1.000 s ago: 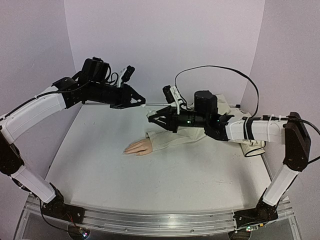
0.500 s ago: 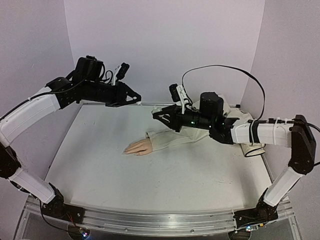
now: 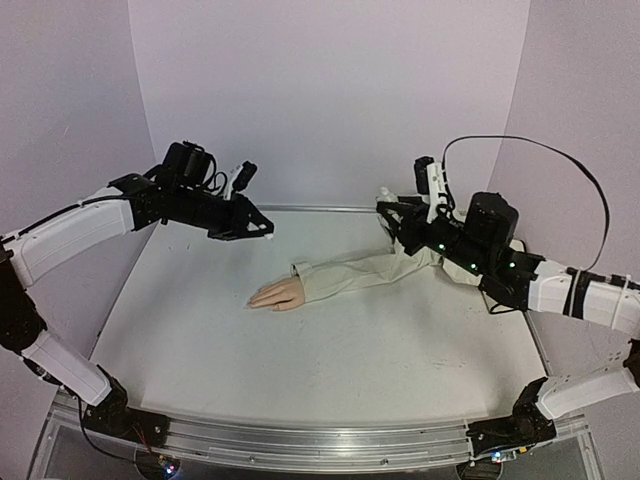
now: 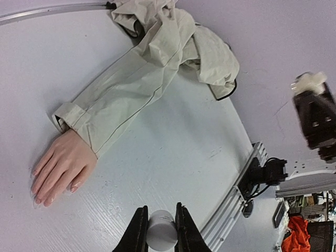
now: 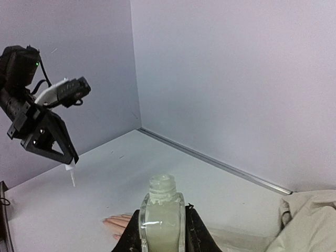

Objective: Paint the nails

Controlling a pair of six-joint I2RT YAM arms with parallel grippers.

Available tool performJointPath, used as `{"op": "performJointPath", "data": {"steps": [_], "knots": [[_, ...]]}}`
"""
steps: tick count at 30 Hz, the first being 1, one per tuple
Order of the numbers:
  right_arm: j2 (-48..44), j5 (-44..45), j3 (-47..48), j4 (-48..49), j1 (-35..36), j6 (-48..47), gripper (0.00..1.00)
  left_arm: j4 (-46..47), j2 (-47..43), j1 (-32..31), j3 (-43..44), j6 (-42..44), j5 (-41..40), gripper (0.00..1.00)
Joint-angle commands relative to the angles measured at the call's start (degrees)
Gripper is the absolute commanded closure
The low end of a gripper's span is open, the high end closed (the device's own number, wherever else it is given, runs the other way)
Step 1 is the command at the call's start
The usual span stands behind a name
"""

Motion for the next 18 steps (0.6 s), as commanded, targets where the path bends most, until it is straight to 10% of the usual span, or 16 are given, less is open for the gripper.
{"op": "performJointPath", "data": {"steps": [1, 18], "knots": [[-7.51, 10.05, -3.28, 0.93, -0.32, -6.28, 1.00, 5.92, 0.96, -1.30, -6.12, 4.01, -4.00, 1.00], [-12.07, 13.28, -4.88, -1.59, -0.59, -12.96, 1.00, 17.06, 12.83, -3.84, -11.86, 14.72, -15.81, 1.00]]}}
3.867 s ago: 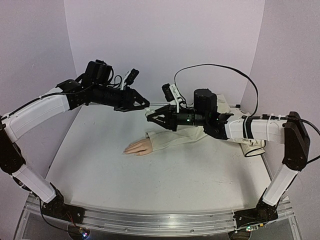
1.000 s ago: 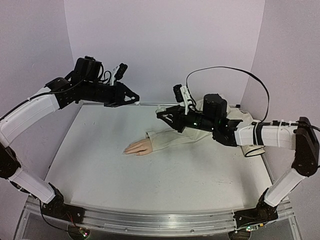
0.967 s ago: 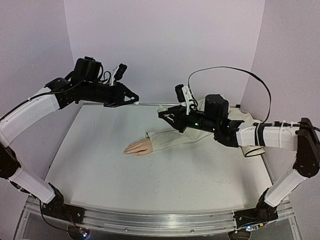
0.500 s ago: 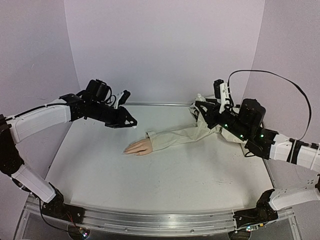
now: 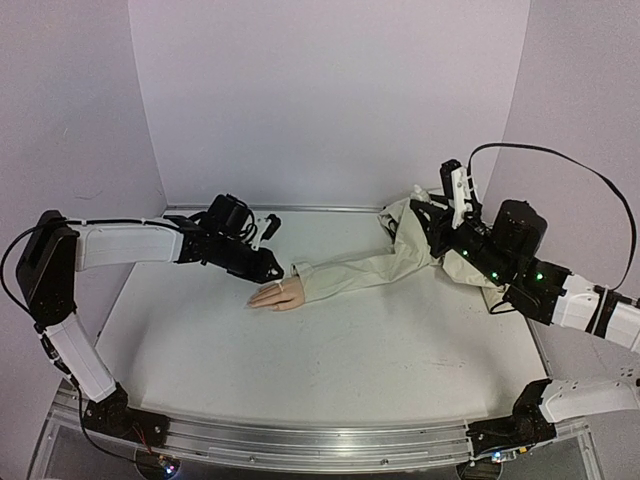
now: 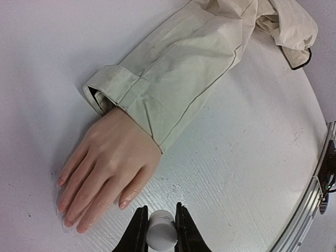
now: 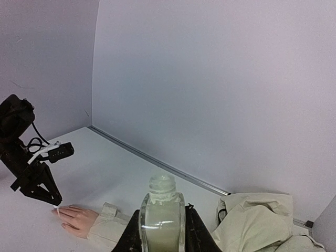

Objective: Paint the nails

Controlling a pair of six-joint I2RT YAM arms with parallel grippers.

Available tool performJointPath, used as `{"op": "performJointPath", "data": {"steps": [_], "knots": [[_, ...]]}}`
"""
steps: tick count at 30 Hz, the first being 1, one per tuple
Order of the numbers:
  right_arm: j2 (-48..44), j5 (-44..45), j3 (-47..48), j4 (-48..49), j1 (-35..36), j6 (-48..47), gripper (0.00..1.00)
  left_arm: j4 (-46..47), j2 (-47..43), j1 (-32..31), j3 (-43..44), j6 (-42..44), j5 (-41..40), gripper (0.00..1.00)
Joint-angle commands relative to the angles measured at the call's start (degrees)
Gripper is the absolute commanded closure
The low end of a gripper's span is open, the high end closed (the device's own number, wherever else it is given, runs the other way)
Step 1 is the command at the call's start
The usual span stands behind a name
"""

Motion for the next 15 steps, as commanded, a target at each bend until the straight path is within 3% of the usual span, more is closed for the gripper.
{"op": "performJointPath", "data": {"steps": [1, 15], "knots": [[-0.68, 0.89, -0.16, 3.46, -0.29, -1.74, 1.00, 4.17, 0.34, -0.40, -0.63, 6.32, -4.02, 1.00], [-1.15, -0.31, -1.31, 4.86, -0.75, -3.13, 1.00, 7.78, 1.90, -1.76, -4.29, 11.01, -7.42, 1.00]]}}
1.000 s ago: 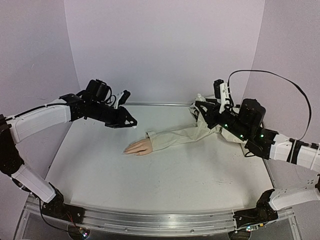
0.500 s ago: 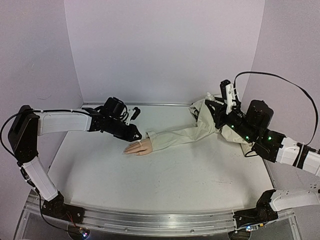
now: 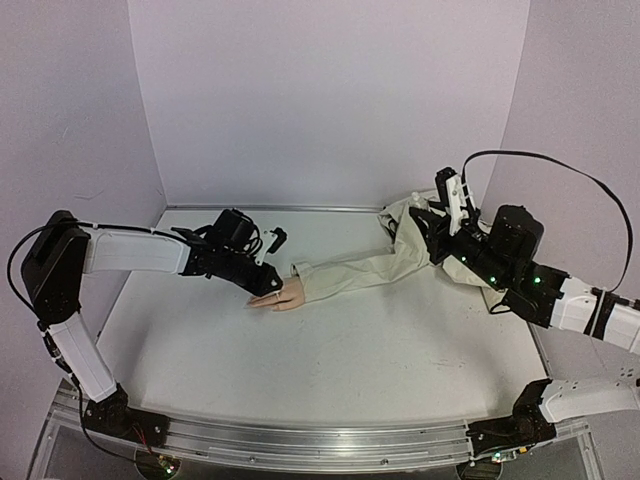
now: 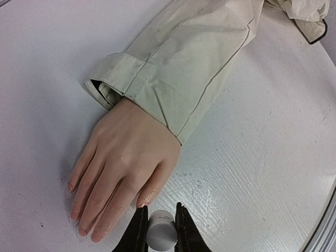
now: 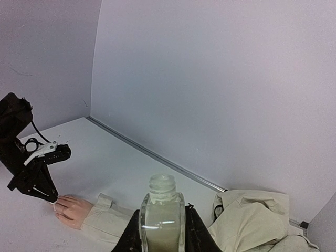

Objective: Paint the nails

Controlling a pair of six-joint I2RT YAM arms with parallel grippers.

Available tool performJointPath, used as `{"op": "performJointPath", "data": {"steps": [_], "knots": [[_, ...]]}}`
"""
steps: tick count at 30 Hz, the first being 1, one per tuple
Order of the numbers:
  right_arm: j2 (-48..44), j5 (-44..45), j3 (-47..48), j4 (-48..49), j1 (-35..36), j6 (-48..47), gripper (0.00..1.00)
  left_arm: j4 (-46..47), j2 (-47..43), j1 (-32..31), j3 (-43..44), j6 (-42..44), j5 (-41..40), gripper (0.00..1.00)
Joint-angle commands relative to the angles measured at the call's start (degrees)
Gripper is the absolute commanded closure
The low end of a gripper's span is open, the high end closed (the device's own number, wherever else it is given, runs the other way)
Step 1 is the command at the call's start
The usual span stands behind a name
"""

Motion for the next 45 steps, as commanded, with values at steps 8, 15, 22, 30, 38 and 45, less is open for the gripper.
{"op": "performJointPath", "data": {"steps": [8, 15, 22, 30, 38, 45], "knots": [[-1.24, -0.16, -0.48, 5.55, -0.69, -0.47, 1.00, 4.32, 0.60, -0.82, -1.46, 3.53, -3.54, 1.00], [-1.19, -0.46, -0.72, 5.91, -0.87, -0.29, 1.00, 4.43, 1.87, -0.81, -0.80, 3.88, -2.77, 1.00], [-1.02, -0.86, -1.01, 6.23, -1.13, -0.03, 1.00, 4.43, 2.22, -0.76, -0.72, 3.98, -2.94, 1.00], [-1.06, -1.13, -1.25, 6.47, -1.34, 0.06, 1.00, 4.43, 3.37, -0.77, -0.11, 4.13, -3.27, 1.00], [-1.02, -1.36, -1.54, 6.65, -1.44, 0.24, 1.00, 4.47, 3.78, -0.81, -0.32, 4.24, -3.53, 1.00], [-0.84, -1.56, -1.73, 6.67, -1.48, 0.32, 1.00, 4.51, 4.33, -0.75, 0.26, 4.40, -3.94, 1.00]]}}
